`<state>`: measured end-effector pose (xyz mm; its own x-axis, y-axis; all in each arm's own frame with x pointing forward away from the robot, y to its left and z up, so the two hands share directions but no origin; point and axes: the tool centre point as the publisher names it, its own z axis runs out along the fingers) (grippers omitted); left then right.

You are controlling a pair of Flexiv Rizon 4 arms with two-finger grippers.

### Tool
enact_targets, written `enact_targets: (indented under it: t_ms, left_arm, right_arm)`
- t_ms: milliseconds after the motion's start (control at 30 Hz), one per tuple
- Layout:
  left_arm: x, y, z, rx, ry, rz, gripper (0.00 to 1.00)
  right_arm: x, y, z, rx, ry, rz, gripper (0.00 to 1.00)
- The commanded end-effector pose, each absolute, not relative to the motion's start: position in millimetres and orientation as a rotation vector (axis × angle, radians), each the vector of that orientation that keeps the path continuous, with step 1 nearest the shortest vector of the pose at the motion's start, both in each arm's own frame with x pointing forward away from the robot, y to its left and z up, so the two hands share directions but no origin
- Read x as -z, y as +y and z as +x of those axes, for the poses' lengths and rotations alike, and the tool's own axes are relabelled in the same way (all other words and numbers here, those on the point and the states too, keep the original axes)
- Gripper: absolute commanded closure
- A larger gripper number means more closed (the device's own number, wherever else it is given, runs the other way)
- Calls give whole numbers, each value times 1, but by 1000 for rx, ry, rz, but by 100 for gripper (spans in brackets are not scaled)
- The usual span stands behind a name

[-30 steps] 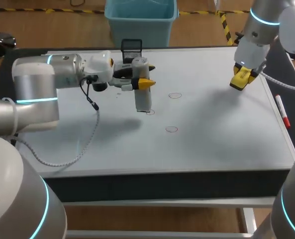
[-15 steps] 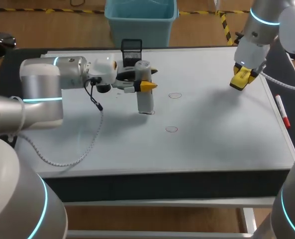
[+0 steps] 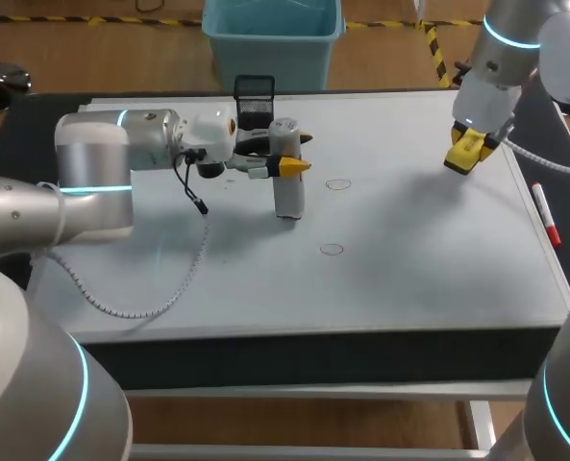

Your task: Pick up the inspection probe, press it on each red-marked spot on the whiteboard one by one, put down the probe, pick up the eraser, and wipe off all the red marks.

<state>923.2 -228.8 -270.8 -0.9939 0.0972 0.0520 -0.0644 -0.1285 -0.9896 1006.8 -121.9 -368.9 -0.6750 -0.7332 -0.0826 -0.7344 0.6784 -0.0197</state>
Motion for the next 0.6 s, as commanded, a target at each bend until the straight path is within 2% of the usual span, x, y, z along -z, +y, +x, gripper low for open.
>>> enact_targets:
  t_ms: [33, 600]
  left_arm:
    - [276, -231, 928, -2286, -1990, -48, 100]
    - [286, -229, 928, -2273, -2020, -42, 100]
  right_arm:
    - [368, -122, 1007, -19, 2803, -1231, 100]
    - [368, -122, 1007, -19, 2803, -1231, 100]
